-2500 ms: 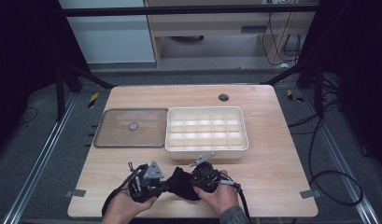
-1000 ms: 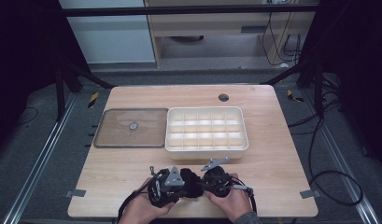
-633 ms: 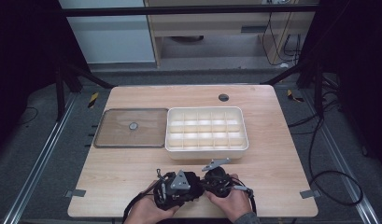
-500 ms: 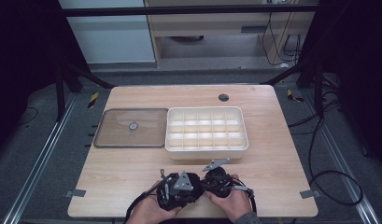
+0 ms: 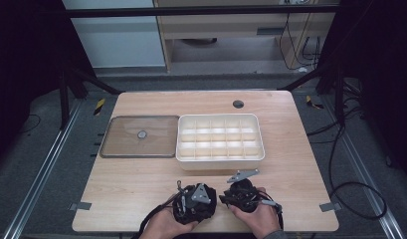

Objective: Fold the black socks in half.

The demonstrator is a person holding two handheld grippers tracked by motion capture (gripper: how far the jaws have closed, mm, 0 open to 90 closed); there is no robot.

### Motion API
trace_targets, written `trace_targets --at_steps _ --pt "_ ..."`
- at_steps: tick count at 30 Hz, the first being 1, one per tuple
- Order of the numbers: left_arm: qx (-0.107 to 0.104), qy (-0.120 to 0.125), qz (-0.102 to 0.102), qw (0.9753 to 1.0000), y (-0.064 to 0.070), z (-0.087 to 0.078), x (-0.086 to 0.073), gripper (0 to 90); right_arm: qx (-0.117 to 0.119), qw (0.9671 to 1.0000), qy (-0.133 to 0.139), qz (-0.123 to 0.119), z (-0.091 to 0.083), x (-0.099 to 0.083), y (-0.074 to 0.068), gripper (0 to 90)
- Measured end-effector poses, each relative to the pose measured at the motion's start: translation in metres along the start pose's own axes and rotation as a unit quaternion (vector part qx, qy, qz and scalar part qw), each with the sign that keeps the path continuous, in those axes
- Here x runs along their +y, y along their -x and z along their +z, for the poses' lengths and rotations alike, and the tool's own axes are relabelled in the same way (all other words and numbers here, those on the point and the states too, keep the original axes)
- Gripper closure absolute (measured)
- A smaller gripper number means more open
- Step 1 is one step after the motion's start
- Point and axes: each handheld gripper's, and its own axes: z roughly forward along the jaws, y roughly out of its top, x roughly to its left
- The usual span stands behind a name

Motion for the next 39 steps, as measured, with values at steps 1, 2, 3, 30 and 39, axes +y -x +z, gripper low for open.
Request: trace_targets --at_steps 1,2,3,30,39 --pt "0.0 -0.001 -0.003 1.0 0.0 0.0 0.0 81.7 -0.001 1.0 0.0 0.001 -0.001 0.0 0.0 71.7" --pt "-0.002 -0.003 -0.005 1.0 -0.001 0.001 0.0 81.6 -0.001 1.0 0.0 0.003 -0.001 0.0 0.001 71.5" --pt "-0.002 -0.002 -0.007 1.0 -0.001 0.001 -0.001 81.6 -0.001 1.0 0.001 0.003 -0.002 0.0 0.001 71.1" --pt "0.037 0.051 -0.043 0.9971 -0.009 -0.015 -0.008 61.9 -0.017 0.9998 0.006 0.013 -0.004 -0.001 0.001 55.0" --pt "0.042 0.059 -0.042 0.9965 -0.008 -0.018 -0.009 52.5 -0.019 0.9996 0.004 0.018 -0.003 -0.001 0.001 52.2"
